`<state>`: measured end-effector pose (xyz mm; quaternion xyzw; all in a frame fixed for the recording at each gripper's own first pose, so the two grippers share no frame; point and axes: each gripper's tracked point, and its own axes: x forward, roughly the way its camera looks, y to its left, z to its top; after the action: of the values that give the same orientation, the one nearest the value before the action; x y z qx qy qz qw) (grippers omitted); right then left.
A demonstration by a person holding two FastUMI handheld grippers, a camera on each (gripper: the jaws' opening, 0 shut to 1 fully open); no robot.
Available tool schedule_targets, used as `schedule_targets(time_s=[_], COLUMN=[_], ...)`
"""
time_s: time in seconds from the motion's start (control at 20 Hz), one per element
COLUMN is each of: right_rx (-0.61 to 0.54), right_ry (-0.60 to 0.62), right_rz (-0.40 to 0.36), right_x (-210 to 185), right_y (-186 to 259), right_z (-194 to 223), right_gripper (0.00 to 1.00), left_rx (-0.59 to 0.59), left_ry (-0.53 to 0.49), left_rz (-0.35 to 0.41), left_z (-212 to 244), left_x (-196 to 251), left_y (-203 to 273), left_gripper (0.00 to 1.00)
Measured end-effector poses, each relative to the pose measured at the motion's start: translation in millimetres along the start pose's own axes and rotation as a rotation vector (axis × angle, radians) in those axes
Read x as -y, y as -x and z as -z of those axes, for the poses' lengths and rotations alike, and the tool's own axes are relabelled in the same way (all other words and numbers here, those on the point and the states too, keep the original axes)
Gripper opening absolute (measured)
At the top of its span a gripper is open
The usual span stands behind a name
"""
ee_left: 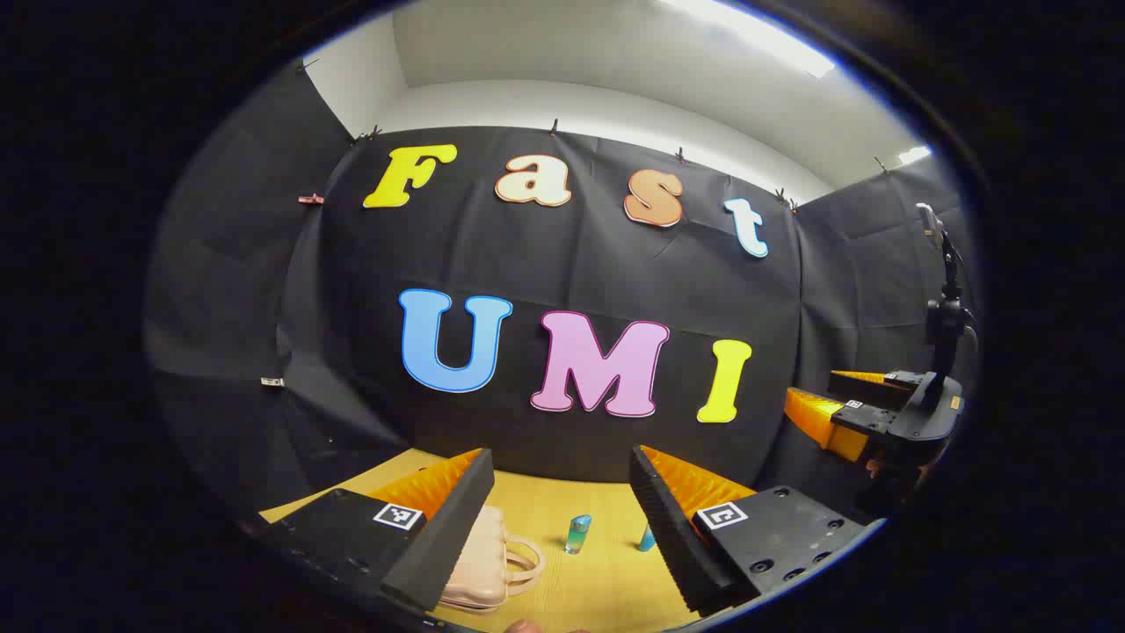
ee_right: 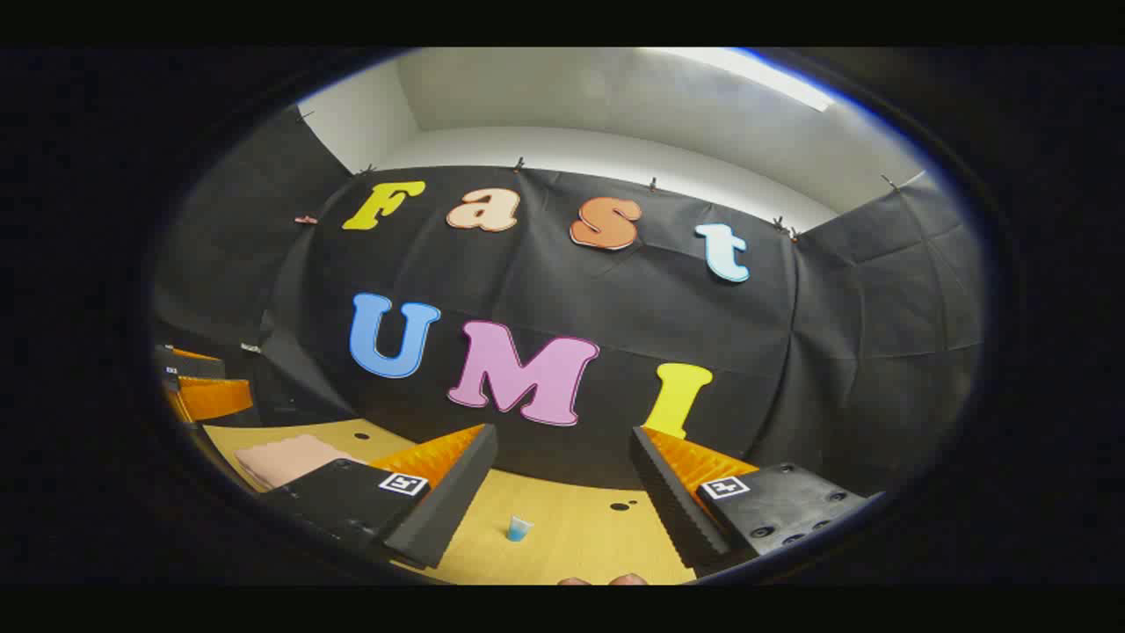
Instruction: First open the suitcase, pack the skin care products into it, and then close the suitcase.
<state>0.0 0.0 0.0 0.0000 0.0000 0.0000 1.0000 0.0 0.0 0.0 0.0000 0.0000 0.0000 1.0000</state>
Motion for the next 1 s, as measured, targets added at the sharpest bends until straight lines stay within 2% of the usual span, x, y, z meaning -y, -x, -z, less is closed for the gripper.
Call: schedule_targets(time_s=[0.05, 0.45, 1.0], right_rx=[-0.009, 0.006, 0.005], right_ry=[0.0, -0.005, 0.009], right_rz=[-0.003, -0.009, 0.002], right_x=[-1.4, -4.0, -1.1], right_y=[1.8, 6.4, 17.7], right_z=[3.0, -6.3, -5.3], right_gripper=[0.95, 0.95, 0.96], left_rx=[0.0, 0.029, -0.015], left_ry=[-0.003, -0.05, -0.059], left_rz=[0.0, 0.016, 0.045], left_z=[-0.6, -6.9, 9.9], left_x=[-0.9, 6.2, 11.9], left_y=[0.1, 4.0, 5.8], left_gripper=[0.97, 0.96, 0.96])
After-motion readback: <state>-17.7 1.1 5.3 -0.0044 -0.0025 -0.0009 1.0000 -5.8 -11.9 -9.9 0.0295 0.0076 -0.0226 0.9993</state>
